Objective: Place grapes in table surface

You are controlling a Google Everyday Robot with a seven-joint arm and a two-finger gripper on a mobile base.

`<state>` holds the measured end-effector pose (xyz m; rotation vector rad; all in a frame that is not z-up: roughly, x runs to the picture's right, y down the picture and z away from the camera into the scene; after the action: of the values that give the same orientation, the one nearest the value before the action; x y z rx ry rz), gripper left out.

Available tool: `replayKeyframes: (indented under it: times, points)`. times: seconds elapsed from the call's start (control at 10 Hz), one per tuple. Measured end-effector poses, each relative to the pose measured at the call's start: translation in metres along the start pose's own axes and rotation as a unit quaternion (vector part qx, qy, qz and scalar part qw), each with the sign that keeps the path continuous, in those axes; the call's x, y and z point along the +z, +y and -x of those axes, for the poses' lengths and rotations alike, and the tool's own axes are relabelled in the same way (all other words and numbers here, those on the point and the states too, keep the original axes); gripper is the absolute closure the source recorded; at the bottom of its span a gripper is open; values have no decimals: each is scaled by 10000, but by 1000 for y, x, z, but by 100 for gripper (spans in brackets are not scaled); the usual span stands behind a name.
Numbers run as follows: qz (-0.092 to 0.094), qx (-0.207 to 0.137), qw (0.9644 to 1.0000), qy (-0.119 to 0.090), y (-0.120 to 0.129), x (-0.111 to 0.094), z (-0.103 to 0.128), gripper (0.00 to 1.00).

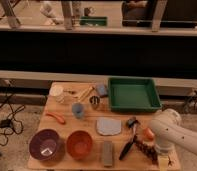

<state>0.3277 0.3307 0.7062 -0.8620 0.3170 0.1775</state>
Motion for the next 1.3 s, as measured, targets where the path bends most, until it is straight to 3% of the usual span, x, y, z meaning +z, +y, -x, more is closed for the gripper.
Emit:
replayKeyframes:
  times: [0.3,0.7,1.3]
  points:
    - [-292,-38,9993,-219,15,-33,-1,20]
    - [-724,-299,9952,-594,48,-77,3,20]
    - [-774,-349,9945,-621,48,-81,6,20]
